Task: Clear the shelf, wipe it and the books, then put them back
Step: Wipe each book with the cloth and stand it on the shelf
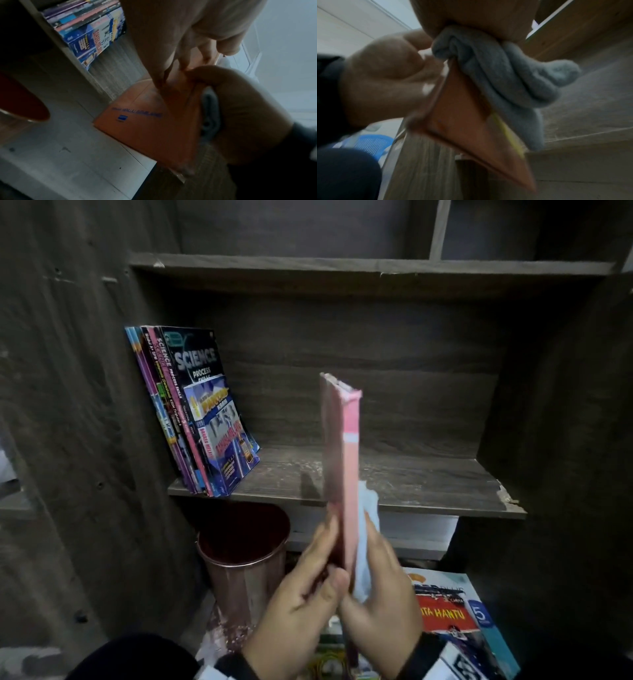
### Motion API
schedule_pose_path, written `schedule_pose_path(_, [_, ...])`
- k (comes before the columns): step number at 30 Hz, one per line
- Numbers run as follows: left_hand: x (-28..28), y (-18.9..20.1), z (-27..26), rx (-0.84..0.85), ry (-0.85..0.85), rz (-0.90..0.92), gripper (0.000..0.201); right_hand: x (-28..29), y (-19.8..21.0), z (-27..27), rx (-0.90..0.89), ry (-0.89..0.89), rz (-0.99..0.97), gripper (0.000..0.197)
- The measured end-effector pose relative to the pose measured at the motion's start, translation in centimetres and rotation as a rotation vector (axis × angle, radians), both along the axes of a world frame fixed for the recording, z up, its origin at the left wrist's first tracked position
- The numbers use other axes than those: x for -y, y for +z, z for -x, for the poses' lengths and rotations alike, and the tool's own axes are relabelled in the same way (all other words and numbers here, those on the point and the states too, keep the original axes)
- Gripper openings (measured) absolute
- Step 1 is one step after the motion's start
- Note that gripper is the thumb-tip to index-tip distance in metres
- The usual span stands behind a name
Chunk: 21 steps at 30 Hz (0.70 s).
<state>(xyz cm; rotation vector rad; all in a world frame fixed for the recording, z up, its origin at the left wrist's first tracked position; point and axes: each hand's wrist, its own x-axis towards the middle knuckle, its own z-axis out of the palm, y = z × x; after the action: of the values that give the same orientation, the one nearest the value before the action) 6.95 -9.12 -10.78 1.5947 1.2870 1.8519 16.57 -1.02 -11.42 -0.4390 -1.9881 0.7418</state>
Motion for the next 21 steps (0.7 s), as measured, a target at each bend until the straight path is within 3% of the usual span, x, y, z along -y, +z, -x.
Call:
schedule_pose_path(2, [-0.2,-0.3,0.7,-0.216,0.036,0.034,0.053,-0.8,1.0,-0.2,-0.178,-0.012,0.088,0.072])
schedule_pose_path(4, [-0.9,-0.7,1.7,-0.343,0.095,0.105,0.056,-1.6,1.8,-0.2,-0.305,0.029,0.266,0.078])
schedule_pose_path(7, [-2.4,-1.3,4.2,-0.358,0.332,0.321,0.072,-2.3,2.8,-0.7,-0.389,0.182,0.557,0.075])
schedule_pose_path(10, [-3.2,-0.5,7.3,-0.041,0.470,0.491,0.065,-3.6,3.7,-1.7,-0.417,0.264,0.682,0.069])
schedule_pose_path(12, [-3.3,0.2,8.8,0.305,0.356,0.450,0.047,-4.8,3.8,-2.4,-0.433,0.357,0.734,0.070])
schedule_pose_path(15, [-2.6,0.7,9.0,0.680,0.127,0.366,0.041,-6.0,3.6,-2.9,-0.407,0.414,0.745,0.067])
schedule_pose_path(18, [-2.4,0.1,8.3,0.744,0.070,0.309,0.041,-7.0,3.5,-3.0,-0.363,0.270,0.696,0.069])
schedule_pose_path(21, [-2.8,-0.4,7.6,0.677,0.208,0.216,0.041,-7.9,2.3,-2.6,-0.196,0.027,0.571,0.069])
